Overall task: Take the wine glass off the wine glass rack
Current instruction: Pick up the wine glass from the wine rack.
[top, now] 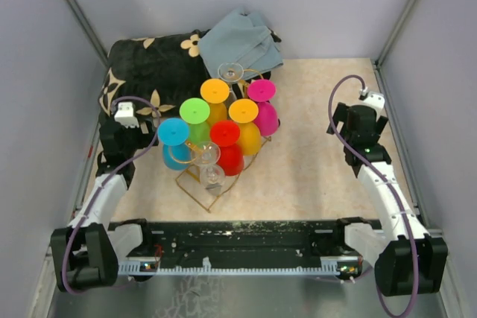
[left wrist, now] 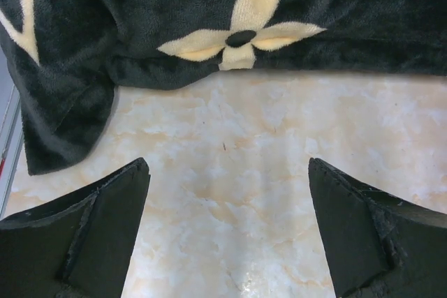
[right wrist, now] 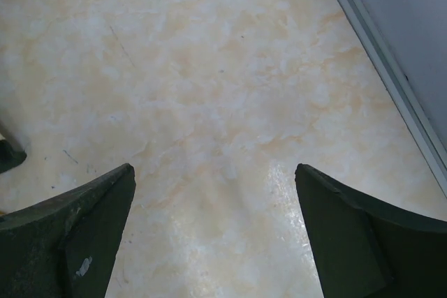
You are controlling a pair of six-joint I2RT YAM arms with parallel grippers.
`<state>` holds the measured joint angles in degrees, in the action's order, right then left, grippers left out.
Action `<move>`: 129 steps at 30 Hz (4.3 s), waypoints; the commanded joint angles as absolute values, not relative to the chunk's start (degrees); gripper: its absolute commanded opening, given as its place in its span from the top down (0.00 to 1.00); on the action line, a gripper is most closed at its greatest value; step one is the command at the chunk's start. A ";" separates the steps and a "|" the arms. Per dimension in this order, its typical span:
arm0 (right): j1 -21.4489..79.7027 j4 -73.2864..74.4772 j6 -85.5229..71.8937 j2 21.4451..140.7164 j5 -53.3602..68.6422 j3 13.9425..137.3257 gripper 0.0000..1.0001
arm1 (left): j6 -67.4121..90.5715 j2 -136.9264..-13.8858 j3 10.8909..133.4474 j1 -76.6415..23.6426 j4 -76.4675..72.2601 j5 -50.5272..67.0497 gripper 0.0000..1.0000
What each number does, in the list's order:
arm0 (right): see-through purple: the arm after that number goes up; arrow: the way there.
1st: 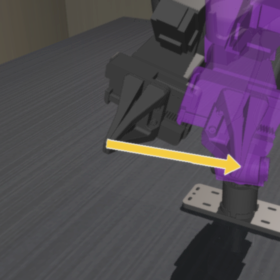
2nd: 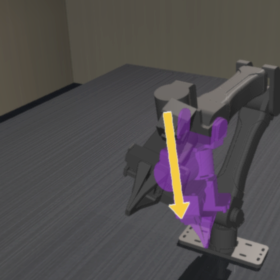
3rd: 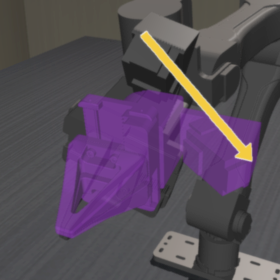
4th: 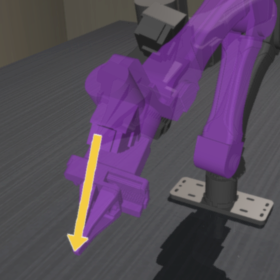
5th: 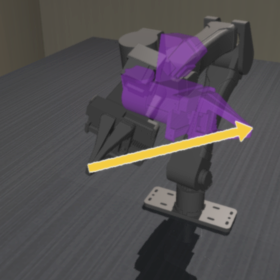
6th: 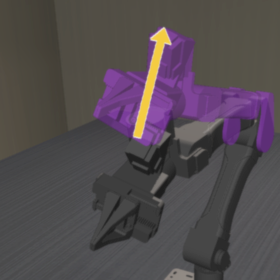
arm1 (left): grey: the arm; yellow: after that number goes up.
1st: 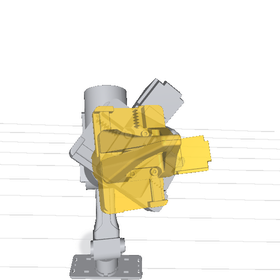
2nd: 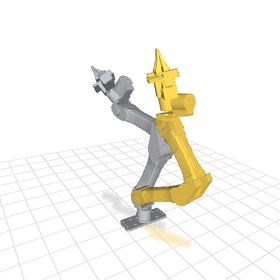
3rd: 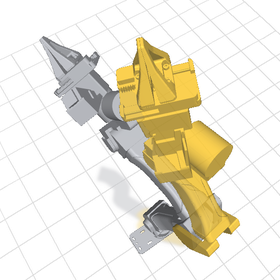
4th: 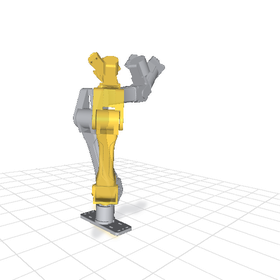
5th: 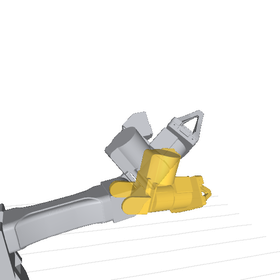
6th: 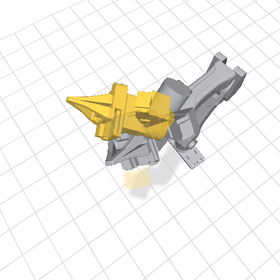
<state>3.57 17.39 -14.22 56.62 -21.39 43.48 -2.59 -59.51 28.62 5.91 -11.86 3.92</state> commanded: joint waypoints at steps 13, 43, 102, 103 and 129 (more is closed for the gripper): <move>3.16 24.62 -6.95 52.98 -19.43 47.74 0.03 | -3.26 -53.10 37.27 6.40 3.26 4.91 0.00; 3.16 50.90 -16.96 58.68 11.52 79.98 0.06 | 21.07 -62.49 79.80 18.40 54.16 56.24 0.10; 3.16 50.28 -17.75 55.81 11.24 77.60 0.06 | 23.20 -58.73 72.96 18.29 57.94 76.56 0.62; 3.16 50.20 -17.75 55.81 11.17 77.55 0.06 | 23.25 -58.79 72.90 18.21 57.91 76.55 0.63; 3.16 49.31 -17.01 56.34 11.16 77.19 0.05 | 27.38 -59.77 71.87 18.02 55.83 77.48 1.00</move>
<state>3.57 51.88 -17.17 57.04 11.66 77.28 25.63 -59.94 72.16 18.35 57.36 75.83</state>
